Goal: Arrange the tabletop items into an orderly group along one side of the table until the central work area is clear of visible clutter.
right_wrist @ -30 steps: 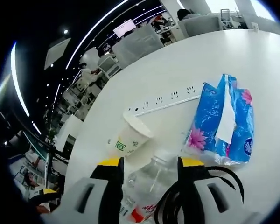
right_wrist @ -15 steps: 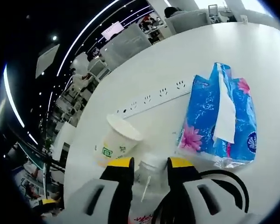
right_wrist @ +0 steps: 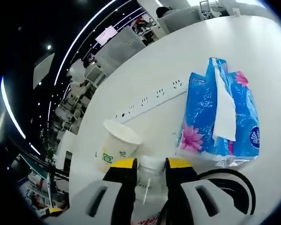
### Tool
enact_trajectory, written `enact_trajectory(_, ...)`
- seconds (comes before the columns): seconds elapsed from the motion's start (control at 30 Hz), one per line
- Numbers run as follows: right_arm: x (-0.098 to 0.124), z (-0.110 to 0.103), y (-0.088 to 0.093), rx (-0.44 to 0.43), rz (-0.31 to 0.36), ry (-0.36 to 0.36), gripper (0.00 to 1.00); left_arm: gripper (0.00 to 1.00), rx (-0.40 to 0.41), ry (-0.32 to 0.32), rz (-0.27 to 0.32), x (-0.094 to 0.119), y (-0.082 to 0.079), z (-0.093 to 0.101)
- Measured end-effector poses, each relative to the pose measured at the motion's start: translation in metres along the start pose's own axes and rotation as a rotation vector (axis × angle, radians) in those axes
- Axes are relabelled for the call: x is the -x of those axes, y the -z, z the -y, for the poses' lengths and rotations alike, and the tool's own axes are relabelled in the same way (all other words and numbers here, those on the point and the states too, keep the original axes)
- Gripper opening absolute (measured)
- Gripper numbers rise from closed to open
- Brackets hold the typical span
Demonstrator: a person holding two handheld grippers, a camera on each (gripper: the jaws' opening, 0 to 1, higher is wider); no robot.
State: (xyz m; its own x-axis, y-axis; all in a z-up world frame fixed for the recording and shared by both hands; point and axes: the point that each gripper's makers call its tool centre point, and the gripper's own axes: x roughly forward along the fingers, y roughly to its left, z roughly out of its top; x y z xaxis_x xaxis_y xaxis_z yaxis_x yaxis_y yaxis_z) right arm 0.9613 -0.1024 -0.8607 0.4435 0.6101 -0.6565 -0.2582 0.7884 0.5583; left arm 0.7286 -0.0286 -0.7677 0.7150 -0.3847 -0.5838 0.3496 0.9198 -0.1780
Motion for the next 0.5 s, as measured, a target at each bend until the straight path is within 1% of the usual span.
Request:
enact_trajectory(0.27,0.01,-0.008,0.0,0.019,0.012,0.005,0.19,0.82,-0.003,-0.007,-0.004,0.006,0.003,0.0)
enact_trajectory(0.5,0.023,-0.016,-0.003,0.035,0.033,-0.001,0.18,0.81,-0.006,-0.023,0.015,0.014,0.002,0.0)
